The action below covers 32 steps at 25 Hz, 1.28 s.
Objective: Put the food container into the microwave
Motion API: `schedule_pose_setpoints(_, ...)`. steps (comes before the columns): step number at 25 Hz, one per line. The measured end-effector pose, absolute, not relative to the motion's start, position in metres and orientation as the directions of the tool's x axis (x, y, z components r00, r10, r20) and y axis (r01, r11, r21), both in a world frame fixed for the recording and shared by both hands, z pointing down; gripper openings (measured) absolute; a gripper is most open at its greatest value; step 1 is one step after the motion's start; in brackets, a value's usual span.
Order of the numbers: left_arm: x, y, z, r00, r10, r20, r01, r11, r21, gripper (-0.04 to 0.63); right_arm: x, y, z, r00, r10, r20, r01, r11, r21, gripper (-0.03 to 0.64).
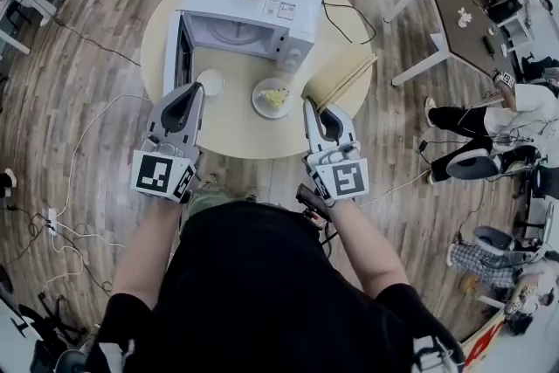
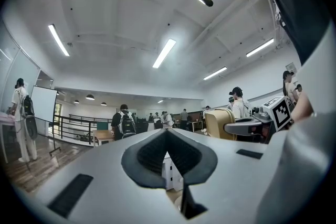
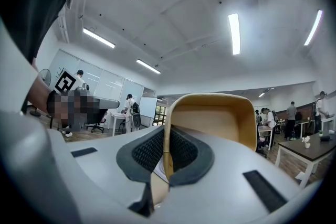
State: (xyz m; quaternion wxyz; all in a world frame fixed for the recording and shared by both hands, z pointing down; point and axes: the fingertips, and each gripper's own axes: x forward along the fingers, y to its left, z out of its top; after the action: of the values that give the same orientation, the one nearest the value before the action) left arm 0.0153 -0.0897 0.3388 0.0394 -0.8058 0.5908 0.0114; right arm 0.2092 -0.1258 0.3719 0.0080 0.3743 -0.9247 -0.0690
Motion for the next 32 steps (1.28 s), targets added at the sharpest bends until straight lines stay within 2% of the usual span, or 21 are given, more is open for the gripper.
schedule_pose_setpoints(20, -0.01, -0.135, 0.343, 0.429, -0.901, -0.065, -0.903, -0.429, -0.016, 0.018, 0.168, -0.139, 0.36, -0.645, -0.764, 0.002, -0.749, 0.633, 0.196, 0.025)
schedule_pose_setpoints(32, -0.048, -0.133, 0.329, 0.517, -0.853, -0.072, -0.856, -0.517, -0.03, 0.018, 0.115, -0.129, 0.357, -0.611, -0.791, 0.014, -0.766, 0.595, 0.243, 0.025)
